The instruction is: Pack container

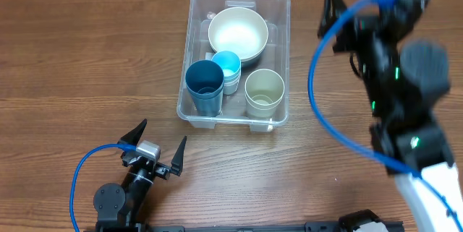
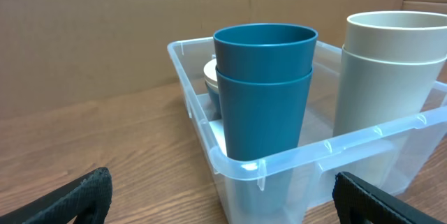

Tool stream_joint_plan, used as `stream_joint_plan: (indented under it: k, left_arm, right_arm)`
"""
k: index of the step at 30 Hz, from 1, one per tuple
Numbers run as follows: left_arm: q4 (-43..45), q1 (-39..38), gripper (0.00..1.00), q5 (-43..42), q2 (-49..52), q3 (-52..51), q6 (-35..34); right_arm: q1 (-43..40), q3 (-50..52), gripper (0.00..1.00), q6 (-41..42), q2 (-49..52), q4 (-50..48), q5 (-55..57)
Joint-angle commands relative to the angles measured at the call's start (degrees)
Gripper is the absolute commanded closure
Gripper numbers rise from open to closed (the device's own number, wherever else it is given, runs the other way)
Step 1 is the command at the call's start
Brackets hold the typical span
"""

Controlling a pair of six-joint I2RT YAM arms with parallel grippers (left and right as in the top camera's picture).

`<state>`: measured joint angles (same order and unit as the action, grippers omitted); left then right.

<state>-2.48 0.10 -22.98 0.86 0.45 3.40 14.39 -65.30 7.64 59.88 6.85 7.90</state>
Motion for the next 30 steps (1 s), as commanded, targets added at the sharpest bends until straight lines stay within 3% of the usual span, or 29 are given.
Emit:
stream_joint_plan:
  k: [1, 5, 14, 24, 30]
  left_arm:
    - [-0.07, 0.42, 0.0, -1.01, -0.61, -0.17, -0.17]
    - [-0.07, 0.42, 0.0, -1.03, -0.61, -0.17, -0.17]
    - [-0.07, 0.42, 0.0, -1.03, -0.61, -0.17, -0.17]
    - [-0.07, 0.42, 0.0, -1.01, -0.61, -0.17, -0.17]
    - [-0.07, 0.42, 0.0, -1.01, -0.61, -0.17, -0.17]
  right_arm:
    - [-2.03, 17.64, 0.0, -0.2, -12.55, -4.66, -2.25]
    - [-4.76, 37.33, 0.0, -0.17, -30.53, -8.24, -5.53]
    - [-7.74, 56.39, 0.0, -0.2, -53.0, -10.12, -8.24]
    - [-7.72, 64.87, 0.0, -0.24, -59.71, -9.92, -9.94]
    - [-7.72, 64.87, 0.0, -0.22, -59.71, -2.19, -10.14]
